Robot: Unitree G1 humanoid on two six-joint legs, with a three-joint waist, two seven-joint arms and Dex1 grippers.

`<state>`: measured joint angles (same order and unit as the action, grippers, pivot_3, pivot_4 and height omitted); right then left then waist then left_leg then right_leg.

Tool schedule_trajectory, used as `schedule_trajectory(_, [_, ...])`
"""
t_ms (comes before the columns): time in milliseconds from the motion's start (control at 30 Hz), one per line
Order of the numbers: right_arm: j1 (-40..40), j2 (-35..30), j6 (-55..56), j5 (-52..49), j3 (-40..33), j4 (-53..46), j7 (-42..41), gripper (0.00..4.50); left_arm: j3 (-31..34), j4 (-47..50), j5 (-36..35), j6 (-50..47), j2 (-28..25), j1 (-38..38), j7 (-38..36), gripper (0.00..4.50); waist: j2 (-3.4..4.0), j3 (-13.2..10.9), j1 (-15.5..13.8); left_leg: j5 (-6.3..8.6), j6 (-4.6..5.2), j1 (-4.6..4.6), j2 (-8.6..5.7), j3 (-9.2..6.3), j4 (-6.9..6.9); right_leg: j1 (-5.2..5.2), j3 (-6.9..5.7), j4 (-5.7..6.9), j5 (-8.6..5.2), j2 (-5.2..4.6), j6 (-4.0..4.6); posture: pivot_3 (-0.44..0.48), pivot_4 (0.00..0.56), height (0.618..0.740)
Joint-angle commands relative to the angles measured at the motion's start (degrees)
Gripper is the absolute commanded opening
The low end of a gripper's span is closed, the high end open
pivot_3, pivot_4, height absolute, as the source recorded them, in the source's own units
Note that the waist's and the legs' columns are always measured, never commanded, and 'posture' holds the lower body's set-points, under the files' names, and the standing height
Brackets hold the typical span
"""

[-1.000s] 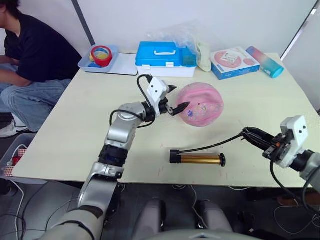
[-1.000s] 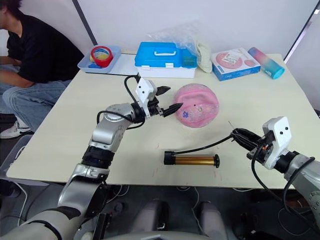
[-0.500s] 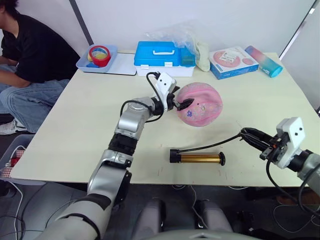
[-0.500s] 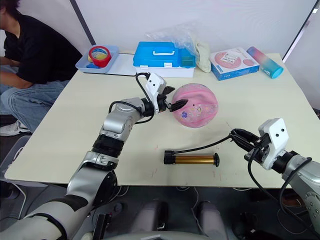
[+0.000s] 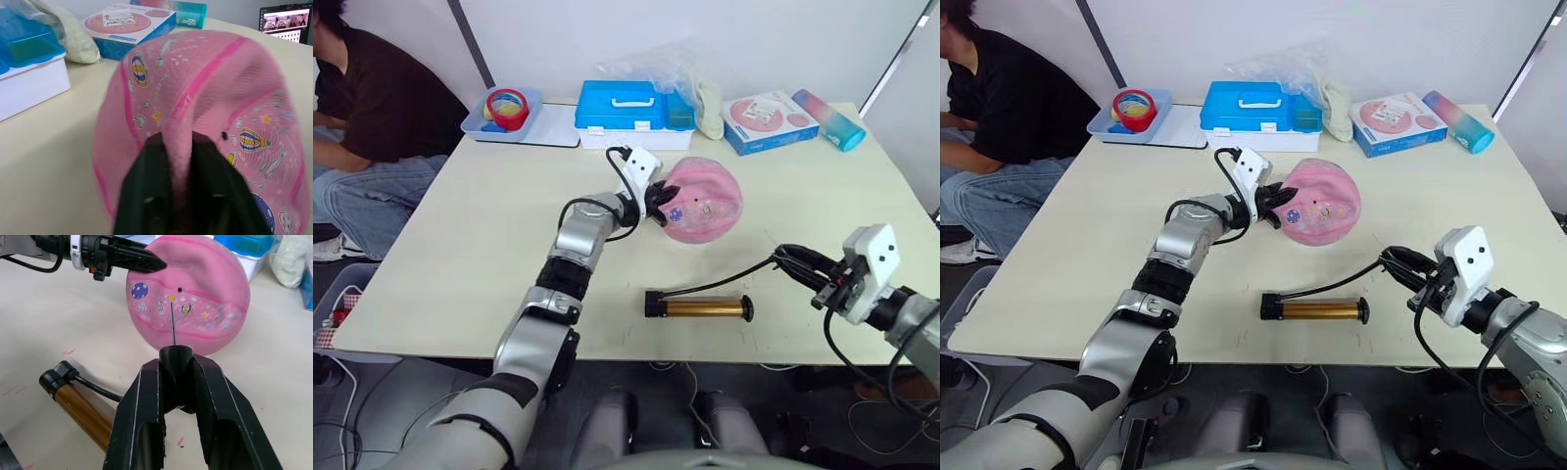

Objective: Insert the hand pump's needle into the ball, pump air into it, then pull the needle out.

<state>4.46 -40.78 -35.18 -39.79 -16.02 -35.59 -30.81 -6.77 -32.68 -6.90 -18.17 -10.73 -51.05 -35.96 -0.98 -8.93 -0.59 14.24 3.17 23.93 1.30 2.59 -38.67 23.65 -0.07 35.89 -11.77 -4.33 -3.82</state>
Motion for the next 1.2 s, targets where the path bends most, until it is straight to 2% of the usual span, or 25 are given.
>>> schedule_trajectory(33, [-4.32,0.61,-6.23,-4.6,-0.03,-2.6,4.81,0.28,1.6,2.7,-0.44,1.51,0.16,-0.48,0.77,0.04,-0.01,-0.01,-0.06,0.0,0.0,0.0,0.0,-0.01,0.0,0.0,0.0,0.01,0.0,0.0,0.0,0.0,0.15,0.74])
schedule_trajectory(200, [-13.13,-0.86,-20.13,-13.73,1.31,-3.1,11.81,0.28,1.29,3.5,-0.38,2.27,1.03,0.65,1.07,0.04,-0.02,-0.01,-0.12,0.0,0.0,0.01,0.01,0.02,0.01,0.03,0.03,0.0,0.01,-0.02,0.02,0.0,0.15,0.74])
schedule_trajectory(500, [-33.05,-2.99,-38.75,-19.71,4.75,11.35,15.2,0.28,0.81,2.33,0.24,8.46,1.76,2.87,-0.16,0.04,-0.03,-0.02,-0.14,0.0,0.0,0.09,-0.02,0.03,-0.01,0.07,-0.01,0.0,0.0,-0.1,0.05,0.0,0.15,0.74])
schedule_trajectory(767, [-49.53,-1.99,-49.44,-16.01,12.98,25.19,11.28,0.28,0.75,-1.48,1.89,17.98,2.33,4.14,0.28,0.04,-0.01,-0.01,-0.25,0.0,0.01,0.37,-0.02,-0.02,0.0,0.28,-0.07,-0.01,0.08,-0.11,-0.08,0.0,0.15,0.74])
schedule_trajectory(900, [-53.69,-1.34,-50.81,-13.26,15.11,28.9,9.49,0.28,1.12,-3.87,2.35,21.53,2.54,3.65,0.68,0.04,0.0,0.0,-0.23,0.0,0.01,0.8,-0.05,0.0,-0.08,0.57,-0.26,0.0,0.11,-0.12,-0.13,0.0,0.15,0.74])
schedule_trajectory(1200, [-61.38,2.56,-55.81,-8.39,16.71,36.3,7.59,0.28,0.28,-8.62,5.58,31.5,2.17,3.35,1.28,0.04,0.01,0.0,-0.19,0.0,0.02,0.81,-0.05,0.06,-0.1,0.58,-0.26,0.04,0.13,-0.11,-0.14,0.0,0.15,0.74])
